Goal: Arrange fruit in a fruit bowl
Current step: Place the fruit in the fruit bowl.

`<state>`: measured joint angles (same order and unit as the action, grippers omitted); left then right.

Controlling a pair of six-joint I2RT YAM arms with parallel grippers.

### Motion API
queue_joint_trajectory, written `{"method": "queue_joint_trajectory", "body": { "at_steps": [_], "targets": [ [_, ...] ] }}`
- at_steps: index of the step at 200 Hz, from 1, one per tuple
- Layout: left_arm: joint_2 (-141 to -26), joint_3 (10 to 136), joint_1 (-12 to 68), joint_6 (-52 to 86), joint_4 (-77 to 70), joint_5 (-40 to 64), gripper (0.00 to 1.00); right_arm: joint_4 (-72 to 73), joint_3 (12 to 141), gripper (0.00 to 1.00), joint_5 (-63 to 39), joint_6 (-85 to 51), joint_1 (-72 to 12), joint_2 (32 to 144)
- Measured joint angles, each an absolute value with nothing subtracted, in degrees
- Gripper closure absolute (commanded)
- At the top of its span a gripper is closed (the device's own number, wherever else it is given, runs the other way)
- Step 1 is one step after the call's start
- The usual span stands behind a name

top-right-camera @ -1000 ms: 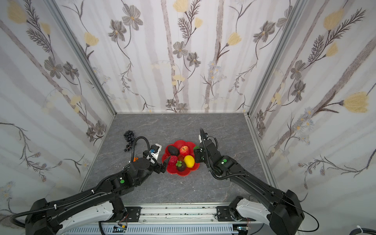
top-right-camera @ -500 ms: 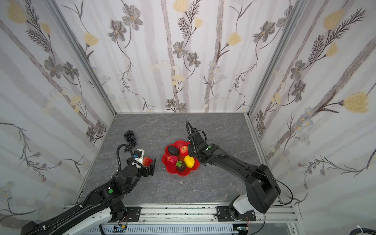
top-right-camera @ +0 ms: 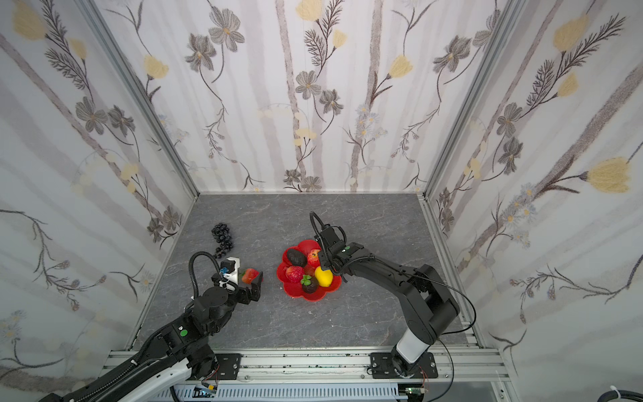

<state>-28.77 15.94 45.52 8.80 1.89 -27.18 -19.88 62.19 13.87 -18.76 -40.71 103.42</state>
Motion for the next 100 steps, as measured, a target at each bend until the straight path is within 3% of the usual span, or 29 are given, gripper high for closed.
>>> {"method": "queue_joint_trajectory", "body": {
  "at_steps": [100],
  "targets": [
    [-30.0, 15.6, 45.0, 8.8, 0.6, -26.8, 0.0, -20.1, 63.2, 0.46, 13.8, -17.9, -40.8, 107.0]
  ]
}}
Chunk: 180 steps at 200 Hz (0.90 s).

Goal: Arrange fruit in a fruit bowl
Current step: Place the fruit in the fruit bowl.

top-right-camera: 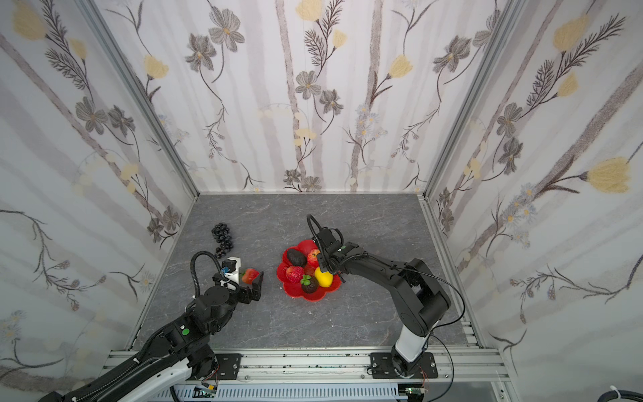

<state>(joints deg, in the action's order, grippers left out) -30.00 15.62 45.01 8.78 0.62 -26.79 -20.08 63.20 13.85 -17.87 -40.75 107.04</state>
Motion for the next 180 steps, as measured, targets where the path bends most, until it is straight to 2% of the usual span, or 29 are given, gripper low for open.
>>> {"method": "queue_joint_trajectory", "body": {
  "at_steps": [105, 152, 180],
  "targets": [
    [-31.6, 15.3, 44.6, 8.8, 0.2, -26.8, 0.0, -20.4, 63.3, 0.43, 13.9, -17.5, -40.9, 104.2],
    [-34.4, 16.4, 43.9, 9.5, 0.3, -27.0, 0.0, -21.8, 62.3, 0.39, 14.1, -17.5, -41.2, 98.0],
    [-37.6, 18.2, 43.0, 11.1, 1.4, -27.1, 0.01, -22.7, 60.2, 0.33, 14.5, -17.4, -41.3, 92.0]
  ]
}}
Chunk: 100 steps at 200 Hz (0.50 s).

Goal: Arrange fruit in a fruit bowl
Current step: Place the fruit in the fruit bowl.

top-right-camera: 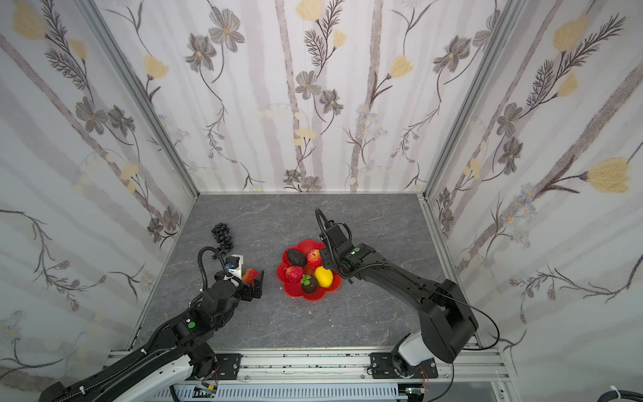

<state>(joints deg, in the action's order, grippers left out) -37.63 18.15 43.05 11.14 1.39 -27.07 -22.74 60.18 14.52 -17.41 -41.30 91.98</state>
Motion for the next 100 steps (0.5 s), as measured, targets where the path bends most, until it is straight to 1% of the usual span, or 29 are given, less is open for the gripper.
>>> {"method": "queue_joint_trajectory", "body": {
  "at_steps": [47, 79, 100],
  "targets": [
    [-45.5, 24.6, 42.4, 18.2, 6.7, -26.7, 0.02, -22.2, 53.5, 0.26, 16.6, -16.8, -41.3, 79.8],
    [-52.6, 30.2, 42.0, 26.6, 14.9, -26.8, 0.04, -20.0, 45.8, 0.21, 18.4, -16.7, -41.3, 72.2],
    [-56.3, 32.9, 41.7, 32.2, 21.2, -26.7, 0.04, -17.4, 41.0, 0.2, 19.9, -16.4, -41.2, 67.9]
  ]
}}
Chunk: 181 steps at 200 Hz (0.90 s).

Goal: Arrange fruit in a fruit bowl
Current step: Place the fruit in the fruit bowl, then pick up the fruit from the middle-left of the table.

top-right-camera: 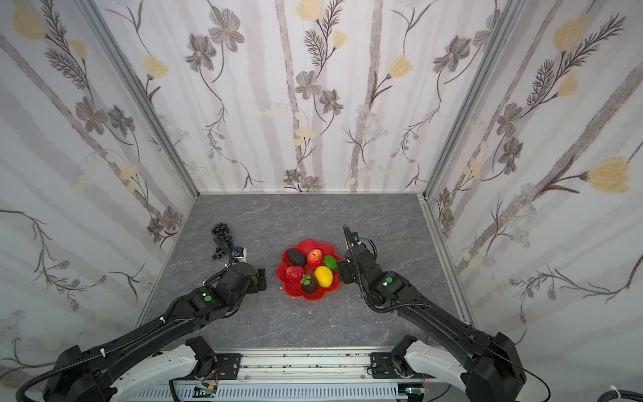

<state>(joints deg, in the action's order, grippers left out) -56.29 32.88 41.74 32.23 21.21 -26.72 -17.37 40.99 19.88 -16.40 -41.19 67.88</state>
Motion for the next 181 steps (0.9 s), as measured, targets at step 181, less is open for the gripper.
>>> {"method": "queue_joint_trajectory", "body": {
  "at_steps": [181],
  "targets": [
    [-77.4, 41.7, 32.1, 50.6, 29.3, -14.5, 0.14, -5.0, 30.2, 0.18, 20.7, -16.9, -40.8, 58.9]
  ]
}}
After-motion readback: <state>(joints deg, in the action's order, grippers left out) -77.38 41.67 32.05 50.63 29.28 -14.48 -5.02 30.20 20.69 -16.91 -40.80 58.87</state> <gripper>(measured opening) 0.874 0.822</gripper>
